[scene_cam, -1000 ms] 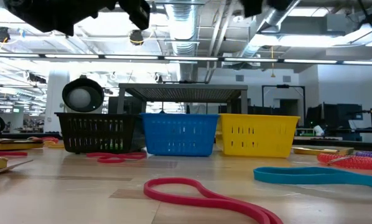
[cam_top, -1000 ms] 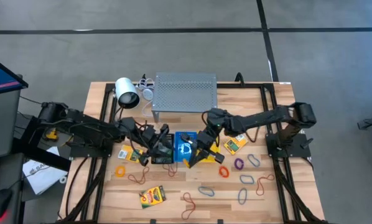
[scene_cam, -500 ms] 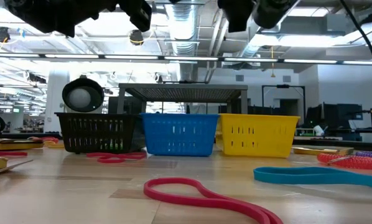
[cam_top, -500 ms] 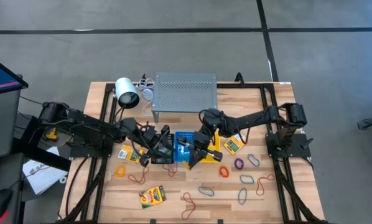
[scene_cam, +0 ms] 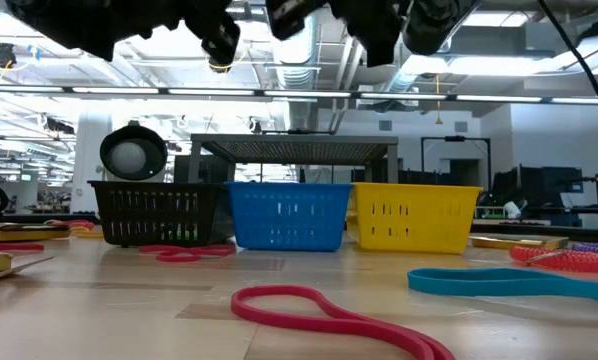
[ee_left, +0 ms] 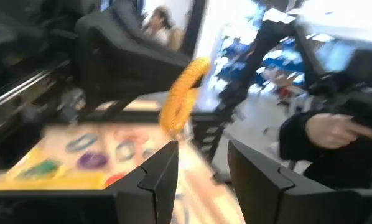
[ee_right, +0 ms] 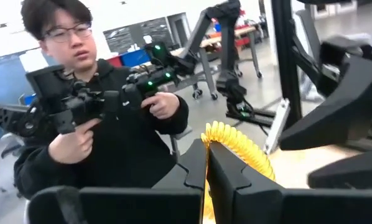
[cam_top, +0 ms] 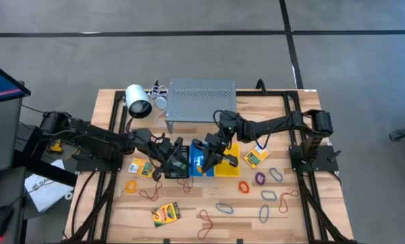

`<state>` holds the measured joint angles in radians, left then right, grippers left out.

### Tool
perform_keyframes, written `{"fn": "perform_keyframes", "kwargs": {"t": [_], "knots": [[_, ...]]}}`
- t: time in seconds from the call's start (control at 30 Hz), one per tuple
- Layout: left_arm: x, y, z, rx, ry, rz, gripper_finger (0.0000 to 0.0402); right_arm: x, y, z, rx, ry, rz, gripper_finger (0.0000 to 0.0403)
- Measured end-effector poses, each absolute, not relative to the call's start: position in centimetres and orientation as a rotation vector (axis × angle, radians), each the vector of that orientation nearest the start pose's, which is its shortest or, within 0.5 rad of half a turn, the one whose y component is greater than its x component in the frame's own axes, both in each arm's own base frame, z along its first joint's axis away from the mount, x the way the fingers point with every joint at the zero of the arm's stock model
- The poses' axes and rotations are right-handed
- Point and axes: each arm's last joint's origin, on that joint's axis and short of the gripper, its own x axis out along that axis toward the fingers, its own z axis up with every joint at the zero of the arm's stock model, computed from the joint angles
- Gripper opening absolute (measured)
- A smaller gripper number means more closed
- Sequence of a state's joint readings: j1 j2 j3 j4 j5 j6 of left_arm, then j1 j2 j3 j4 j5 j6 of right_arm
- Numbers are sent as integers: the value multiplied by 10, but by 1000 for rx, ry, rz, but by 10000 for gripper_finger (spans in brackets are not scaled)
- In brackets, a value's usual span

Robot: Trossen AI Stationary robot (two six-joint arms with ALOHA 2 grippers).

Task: Pick & Place Office Desk Supplies
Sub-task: Put the yellow spring keychain into the black basket

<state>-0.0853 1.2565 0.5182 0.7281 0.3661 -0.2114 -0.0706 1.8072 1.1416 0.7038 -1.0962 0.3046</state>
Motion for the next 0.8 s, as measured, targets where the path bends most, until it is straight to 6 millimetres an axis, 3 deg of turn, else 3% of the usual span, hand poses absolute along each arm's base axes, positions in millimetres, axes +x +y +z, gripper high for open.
{"fn": "perform_keyframes", "kwargs": {"t": [0.37, 0.47, 0.8], "knots": [[222, -16, 240, -136, 231, -188, 136, 397, -16, 238, 345, 288, 699, 1], [222, -16, 239, -100, 234, -141, 136, 398, -18, 237, 338, 288, 639, 1], [239, -16, 227, -52, 221, -133, 136, 402, -6, 246, 303, 299, 683, 1]]}}
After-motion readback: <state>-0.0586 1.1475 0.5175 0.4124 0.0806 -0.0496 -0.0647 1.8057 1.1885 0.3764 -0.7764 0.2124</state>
